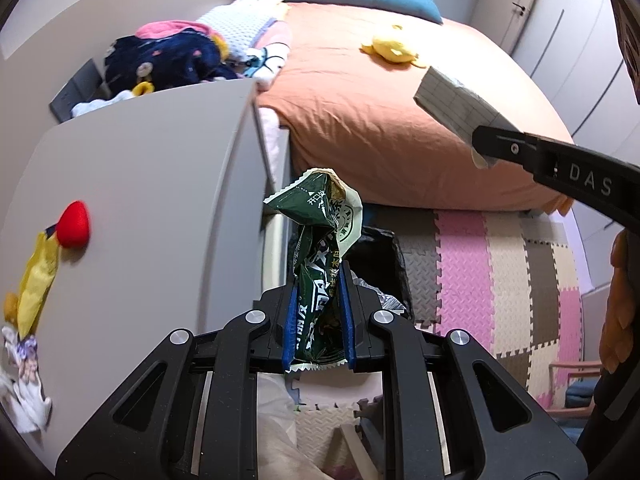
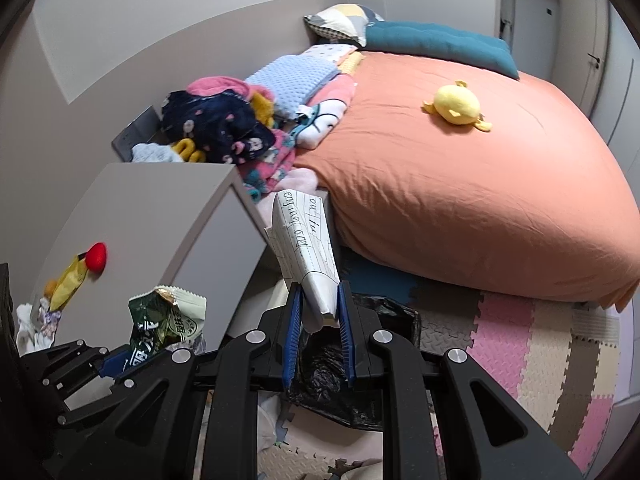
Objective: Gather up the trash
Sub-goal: 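Open both tools to drop the wrapper and packet into the bin, then move both tools back toward the remaining items on the table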
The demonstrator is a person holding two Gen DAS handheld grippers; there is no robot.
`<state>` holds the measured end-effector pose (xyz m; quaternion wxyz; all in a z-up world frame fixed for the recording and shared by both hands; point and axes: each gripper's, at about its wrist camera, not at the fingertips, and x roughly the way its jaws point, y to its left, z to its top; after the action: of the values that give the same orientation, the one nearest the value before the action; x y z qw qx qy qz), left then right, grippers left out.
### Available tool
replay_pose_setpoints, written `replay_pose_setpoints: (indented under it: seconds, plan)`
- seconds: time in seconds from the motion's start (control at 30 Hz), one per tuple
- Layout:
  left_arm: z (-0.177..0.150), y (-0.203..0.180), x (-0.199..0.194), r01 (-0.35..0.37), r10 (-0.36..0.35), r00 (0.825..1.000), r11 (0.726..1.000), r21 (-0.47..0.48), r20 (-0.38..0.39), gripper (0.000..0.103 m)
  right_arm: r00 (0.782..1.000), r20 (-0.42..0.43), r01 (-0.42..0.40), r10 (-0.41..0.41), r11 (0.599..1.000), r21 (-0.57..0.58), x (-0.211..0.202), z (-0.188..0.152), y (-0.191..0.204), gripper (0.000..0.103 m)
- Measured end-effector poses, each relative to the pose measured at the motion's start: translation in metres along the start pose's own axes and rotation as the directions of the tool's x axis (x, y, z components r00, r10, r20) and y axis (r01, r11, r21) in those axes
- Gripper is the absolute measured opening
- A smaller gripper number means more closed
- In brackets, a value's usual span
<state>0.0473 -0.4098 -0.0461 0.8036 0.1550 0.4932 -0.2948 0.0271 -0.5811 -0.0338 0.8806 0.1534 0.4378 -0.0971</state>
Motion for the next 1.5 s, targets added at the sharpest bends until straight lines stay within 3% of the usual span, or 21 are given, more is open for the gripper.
replay_pose_setpoints:
  seconds: [0.17,0.23,0.27,0.3,0.33,0.37,0.4,0.67,1.0,1.5]
  plan:
    - [0.008,-0.009,0.017,0.012,-0.011,0.999,1.0,0.022,-0.032,0.017,1.0,-0.011,0.017,-0.017,1.0,0.024,0.008,0.003,-0.016,0.019]
    - [0.009,-0.012,0.024,0.012,-0.011,0.999,1.0,0.026,-0.051,0.018,1.0,-0.017,0.027,-0.026,0.999,0.037,0.013,0.005,-0.022,0.023]
    - [0.01,-0.011,0.027,0.018,-0.017,0.998,1.0,0.025,-0.066,0.022,0.999,-0.021,0.032,-0.031,0.999,0.042,0.016,0.005,-0.024,0.031]
    - [0.011,-0.011,0.032,0.027,-0.025,0.996,0.999,0.02,-0.088,0.04,0.999,-0.026,0.033,-0.031,0.998,0.045,0.019,0.006,-0.026,0.044]
    - [0.013,-0.011,0.037,0.036,-0.035,0.992,0.999,0.008,-0.117,0.059,0.999,-0.028,0.041,-0.04,0.998,0.05,0.021,0.007,-0.029,0.049]
    - [0.014,-0.009,0.04,0.035,-0.035,0.991,0.999,0.003,-0.13,0.091,0.998,-0.026,0.05,-0.049,0.997,0.06,0.023,0.009,-0.032,0.062]
    - [0.015,-0.009,0.042,0.025,-0.025,0.992,1.0,-0.002,-0.126,0.097,0.998,-0.025,0.058,-0.056,0.996,0.068,0.024,0.01,-0.035,0.068]
    - [0.017,-0.017,0.042,-0.016,0.022,0.994,0.998,0.053,-0.107,0.097,0.995,-0.013,0.098,-0.097,0.987,0.13,0.027,0.015,-0.052,0.071]
    - [0.01,-0.003,0.035,-0.018,0.02,0.995,1.0,0.02,-0.102,0.097,0.996,-0.013,0.089,-0.089,0.99,0.111,0.025,0.012,-0.041,0.072]
    - [-0.013,0.044,-0.007,-0.048,0.046,0.998,0.997,-0.068,-0.035,0.097,0.999,0.026,0.042,-0.043,0.999,0.017,0.005,0.006,0.018,0.072]
